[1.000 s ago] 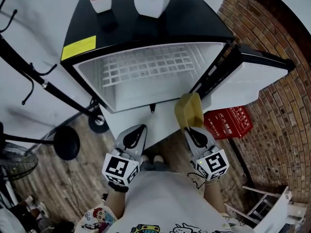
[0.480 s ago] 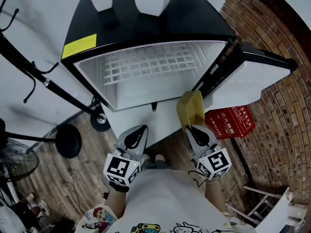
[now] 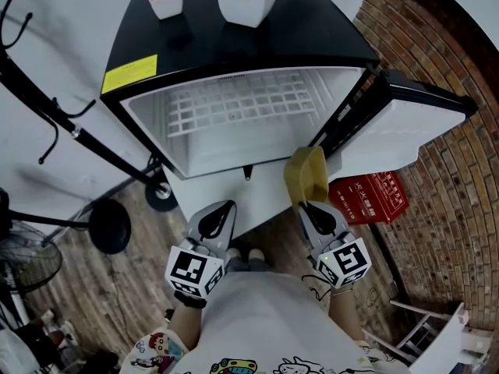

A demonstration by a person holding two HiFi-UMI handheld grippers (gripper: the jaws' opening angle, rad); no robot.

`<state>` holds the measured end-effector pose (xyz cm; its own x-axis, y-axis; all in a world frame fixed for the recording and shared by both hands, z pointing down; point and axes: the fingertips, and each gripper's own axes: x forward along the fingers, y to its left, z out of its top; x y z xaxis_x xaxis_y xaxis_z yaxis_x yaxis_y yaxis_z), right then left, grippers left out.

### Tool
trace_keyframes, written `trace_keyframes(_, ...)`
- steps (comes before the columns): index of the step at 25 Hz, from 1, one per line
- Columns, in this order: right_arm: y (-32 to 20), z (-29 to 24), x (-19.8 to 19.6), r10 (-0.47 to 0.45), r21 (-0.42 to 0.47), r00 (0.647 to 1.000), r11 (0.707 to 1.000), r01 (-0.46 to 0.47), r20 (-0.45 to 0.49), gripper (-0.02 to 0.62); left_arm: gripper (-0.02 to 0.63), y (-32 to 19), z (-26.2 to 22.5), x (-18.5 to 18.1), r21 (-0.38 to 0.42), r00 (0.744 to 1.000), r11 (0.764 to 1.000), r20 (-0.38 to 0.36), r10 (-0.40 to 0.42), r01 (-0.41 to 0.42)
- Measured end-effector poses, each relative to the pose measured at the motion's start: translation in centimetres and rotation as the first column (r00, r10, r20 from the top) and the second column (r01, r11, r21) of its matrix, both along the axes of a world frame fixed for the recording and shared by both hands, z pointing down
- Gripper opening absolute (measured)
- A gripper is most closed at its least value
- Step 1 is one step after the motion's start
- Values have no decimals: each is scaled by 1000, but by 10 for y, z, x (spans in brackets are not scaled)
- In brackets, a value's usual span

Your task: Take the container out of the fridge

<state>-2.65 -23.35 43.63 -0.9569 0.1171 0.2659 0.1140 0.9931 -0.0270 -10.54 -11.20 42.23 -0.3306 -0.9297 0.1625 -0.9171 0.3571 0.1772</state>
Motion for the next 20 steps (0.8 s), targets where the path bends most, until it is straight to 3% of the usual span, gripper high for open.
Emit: trace_keyframes(20, 9, -10, -6, -25, -34, 999, 999, 26, 34, 18, 11, 19, 1, -10, 17, 999, 999, 21, -34, 33)
